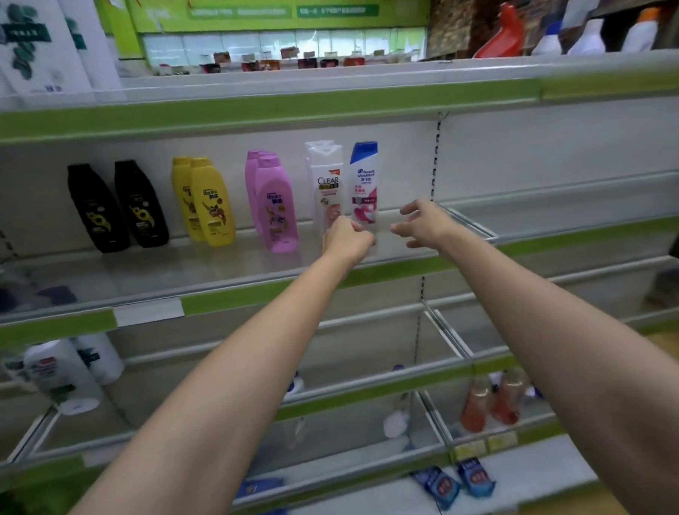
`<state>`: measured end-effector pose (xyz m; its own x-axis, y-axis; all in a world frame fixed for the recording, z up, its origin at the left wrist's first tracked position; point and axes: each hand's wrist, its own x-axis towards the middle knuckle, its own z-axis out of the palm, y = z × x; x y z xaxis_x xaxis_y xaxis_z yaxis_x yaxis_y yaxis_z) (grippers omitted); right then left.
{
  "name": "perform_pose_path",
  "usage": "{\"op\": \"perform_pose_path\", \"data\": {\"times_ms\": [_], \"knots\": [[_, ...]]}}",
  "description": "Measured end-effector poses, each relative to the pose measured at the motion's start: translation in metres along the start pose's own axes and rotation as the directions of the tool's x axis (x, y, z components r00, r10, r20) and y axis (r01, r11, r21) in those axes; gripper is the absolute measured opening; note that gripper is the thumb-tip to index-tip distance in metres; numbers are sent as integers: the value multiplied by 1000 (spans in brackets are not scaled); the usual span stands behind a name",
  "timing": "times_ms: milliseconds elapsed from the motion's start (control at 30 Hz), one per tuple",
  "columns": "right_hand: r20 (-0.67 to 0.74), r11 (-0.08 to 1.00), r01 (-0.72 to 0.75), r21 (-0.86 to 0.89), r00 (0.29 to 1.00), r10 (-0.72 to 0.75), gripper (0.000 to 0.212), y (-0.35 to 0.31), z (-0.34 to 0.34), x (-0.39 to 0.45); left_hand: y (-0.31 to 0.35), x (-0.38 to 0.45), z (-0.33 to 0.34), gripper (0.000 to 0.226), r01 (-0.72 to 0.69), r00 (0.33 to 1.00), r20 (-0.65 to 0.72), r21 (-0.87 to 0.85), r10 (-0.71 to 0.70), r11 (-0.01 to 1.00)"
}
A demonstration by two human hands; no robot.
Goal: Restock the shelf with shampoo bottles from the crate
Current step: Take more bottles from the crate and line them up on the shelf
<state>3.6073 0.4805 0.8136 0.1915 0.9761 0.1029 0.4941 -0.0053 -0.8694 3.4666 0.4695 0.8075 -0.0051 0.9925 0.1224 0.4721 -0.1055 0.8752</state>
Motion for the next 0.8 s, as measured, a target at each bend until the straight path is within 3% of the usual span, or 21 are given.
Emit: {"op": "perform_pose_path", "data": {"times_ms": [133,433,667,800], "knots": [[-14,963,28,-268,999,-34,35,21,-11,-32,-3,-22,22,9,-76,991,117,74,67,994],[13,887,-129,-444,989,150,37,96,-30,-85,-36,-47,105,15,-133,912,405,162,58,978],[-19,808,-337,-484,927,375,36,184,-19,-110,-83,-56,172,6,-253,775,631,266,30,930],[-22,747,-445,-493,865,501,31,243,-2,-133,-120,-65,212,12,-385,642,766,331,-7,862]]}}
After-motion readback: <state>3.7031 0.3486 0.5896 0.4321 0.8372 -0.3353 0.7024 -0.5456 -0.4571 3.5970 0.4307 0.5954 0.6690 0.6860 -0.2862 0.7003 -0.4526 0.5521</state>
